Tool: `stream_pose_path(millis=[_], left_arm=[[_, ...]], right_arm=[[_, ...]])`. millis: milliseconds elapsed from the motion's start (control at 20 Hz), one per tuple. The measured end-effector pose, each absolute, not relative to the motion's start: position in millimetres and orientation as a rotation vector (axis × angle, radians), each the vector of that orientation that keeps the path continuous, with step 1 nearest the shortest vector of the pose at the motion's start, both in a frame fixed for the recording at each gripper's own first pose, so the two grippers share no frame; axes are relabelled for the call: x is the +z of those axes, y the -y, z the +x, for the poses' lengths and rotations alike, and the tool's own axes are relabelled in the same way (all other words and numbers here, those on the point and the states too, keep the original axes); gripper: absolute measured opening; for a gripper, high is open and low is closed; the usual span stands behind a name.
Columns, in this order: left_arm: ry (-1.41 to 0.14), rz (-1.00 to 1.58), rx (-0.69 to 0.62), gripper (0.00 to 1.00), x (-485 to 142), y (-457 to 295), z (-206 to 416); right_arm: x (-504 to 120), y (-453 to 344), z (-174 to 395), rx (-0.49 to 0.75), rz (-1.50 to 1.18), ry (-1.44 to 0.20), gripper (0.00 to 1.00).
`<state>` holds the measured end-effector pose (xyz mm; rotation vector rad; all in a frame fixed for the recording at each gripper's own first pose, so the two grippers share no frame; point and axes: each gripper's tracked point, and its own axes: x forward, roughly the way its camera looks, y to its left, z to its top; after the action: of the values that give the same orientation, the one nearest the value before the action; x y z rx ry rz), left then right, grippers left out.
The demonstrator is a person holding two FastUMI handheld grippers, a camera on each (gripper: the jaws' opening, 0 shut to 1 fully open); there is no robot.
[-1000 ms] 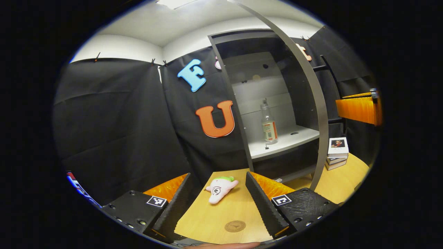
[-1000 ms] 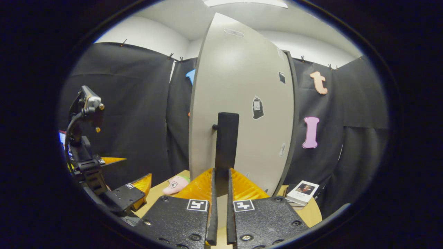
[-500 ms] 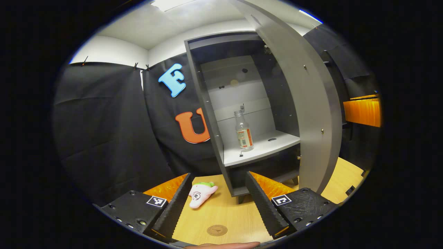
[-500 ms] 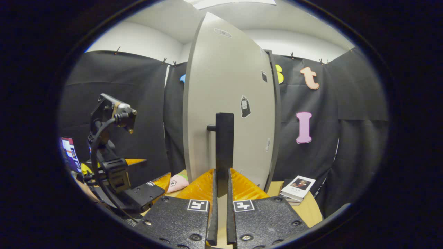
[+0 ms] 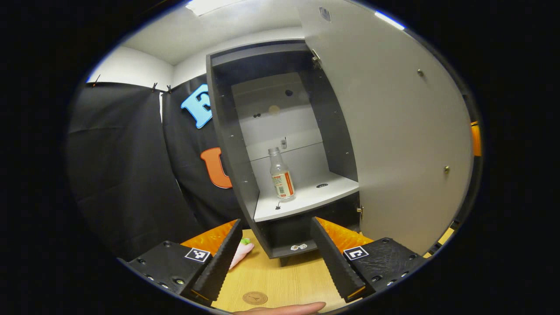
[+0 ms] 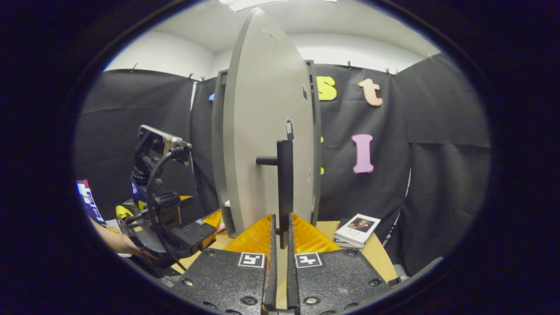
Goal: Open the cabinet door with the right hand, grasp the bottle in the cabinet with the left hand and place it on the coaster, then close the cabinet door with the right hand.
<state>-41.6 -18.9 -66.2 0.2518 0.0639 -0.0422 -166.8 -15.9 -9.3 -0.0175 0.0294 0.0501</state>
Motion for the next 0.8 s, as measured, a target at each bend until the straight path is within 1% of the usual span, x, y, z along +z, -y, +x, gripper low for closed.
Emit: stream_pose_path(millis=[150,200,250,300,350,450,500,550,600,750,800], left_arm=[[-0.045,0.241,-0.039,0.95,-64.1,25.2,-6.8],[-0.039,0.245,-0.036,0.95,-62.1,26.4,6.1],[-0.036,0.250,-0.036,0.95,-60.7,27.7,18.4],[-0.029,0.249,-0.036,0.95,-57.1,29.2,30.2],[-0.016,0.246,-0.035,0.95,-52.9,29.8,44.1],[0.002,0.245,-0.026,0.95,-47.1,29.1,72.5],[0.003,0.240,-0.024,0.95,-46.0,29.2,86.1],[0.005,0.236,-0.020,0.96,-45.9,29.0,98.6],[0.014,0.239,-0.017,0.95,-43.7,29.9,111.3],[0.039,0.233,-0.014,0.95,-32.4,32.5,148.8],[0.049,0.219,-0.017,0.95,-28.5,34.0,158.9]], right_arm=[[-8.2,28.3,-169.2,-0.012,-0.011,-0.020,0.17],[-9.8,39.2,-169.7,-0.034,-0.018,-0.014,0.22],[-8.5,45.0,-172.1,-0.056,-0.023,-0.013,0.21],[-8.9,52.4,-171.6,-0.085,-0.022,-0.012,0.24],[-9.6,58.8,-171.0,-0.113,-0.021,-0.017,0.24],[-17.5,69.3,-172.3,-0.143,-0.012,-0.062,0.31],[-13.8,74.1,-173.8,-0.168,0.001,-0.065,0.38],[-15.1,80.8,-176.0,-0.198,0.000,-0.083,0.37],[-19.0,91.5,-177.7,-0.235,-0.004,-0.099,0.42],[-24.0,118.0,-191.0,-0.341,0.041,-0.115,0.43],[-26.5,128.3,-198.6,-0.388,0.079,-0.114,0.48]])
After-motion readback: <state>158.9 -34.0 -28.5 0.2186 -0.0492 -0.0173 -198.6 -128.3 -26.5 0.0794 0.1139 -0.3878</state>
